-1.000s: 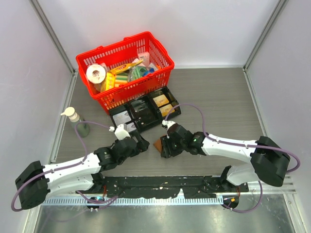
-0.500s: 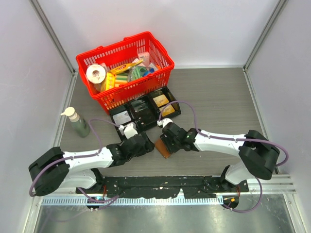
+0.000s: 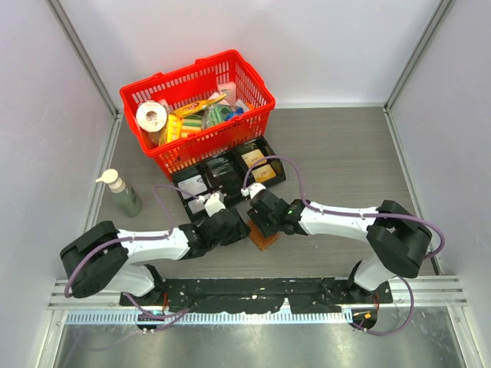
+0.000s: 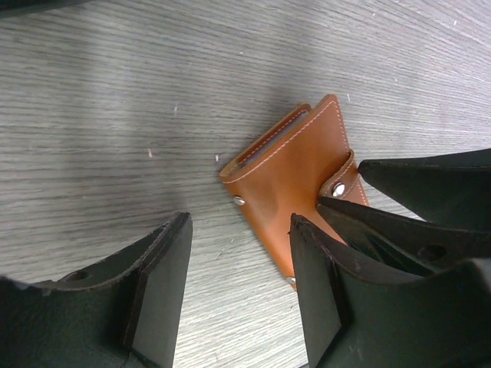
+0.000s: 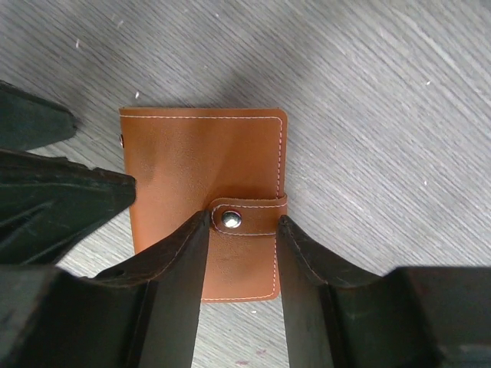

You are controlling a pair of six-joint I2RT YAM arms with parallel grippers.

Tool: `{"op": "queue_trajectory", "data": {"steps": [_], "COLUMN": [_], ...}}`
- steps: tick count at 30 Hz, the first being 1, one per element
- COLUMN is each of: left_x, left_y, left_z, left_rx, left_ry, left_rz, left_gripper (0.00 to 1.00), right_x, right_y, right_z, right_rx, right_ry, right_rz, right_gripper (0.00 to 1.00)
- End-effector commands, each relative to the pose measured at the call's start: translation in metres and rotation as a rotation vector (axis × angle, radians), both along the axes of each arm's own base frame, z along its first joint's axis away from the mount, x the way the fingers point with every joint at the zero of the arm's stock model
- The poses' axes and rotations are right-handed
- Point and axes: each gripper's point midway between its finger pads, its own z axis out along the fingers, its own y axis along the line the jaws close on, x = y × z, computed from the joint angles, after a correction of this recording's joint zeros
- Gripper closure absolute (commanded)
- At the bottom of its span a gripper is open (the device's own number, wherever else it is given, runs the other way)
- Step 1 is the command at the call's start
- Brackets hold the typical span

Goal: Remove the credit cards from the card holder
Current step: Open the card holder at the center of the board.

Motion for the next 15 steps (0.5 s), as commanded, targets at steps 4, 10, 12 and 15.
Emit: {"op": "queue_trajectory", "data": {"steps": [4,10,12,15], "left_x": [0.009,0.021,0.027,0.033], "left_y": [-0.014,-0.011,-0.007,-0.003], "left_z": [0.000,-0.010,-0.013,-0.015], "left_rx": [-0.018,0.021,0.036,0.052], "left_ry": [-0.020,-0.020,-0.014,-0.014], "left_rz": [0.003,0.012,0.018,0.016], "left_gripper": [0.45,0.58,0.60,0.63], "right_x": [0.009,-0.009,-0.012,-0.010], "right_y": [0.003,-0.005,-0.008,-0.014], "right_z": [-0.010,-0.026,-0.027,-0.022], "right_rx": [-0.024,-0.030,-0.032,-0.037], "right_ry": [-0.002,0.082,0.093,0.077], "right_rz": [-0.012,-0.035,-0.056,-0.088], "right_gripper": [0.57,0.65,0.69,0.74]}}
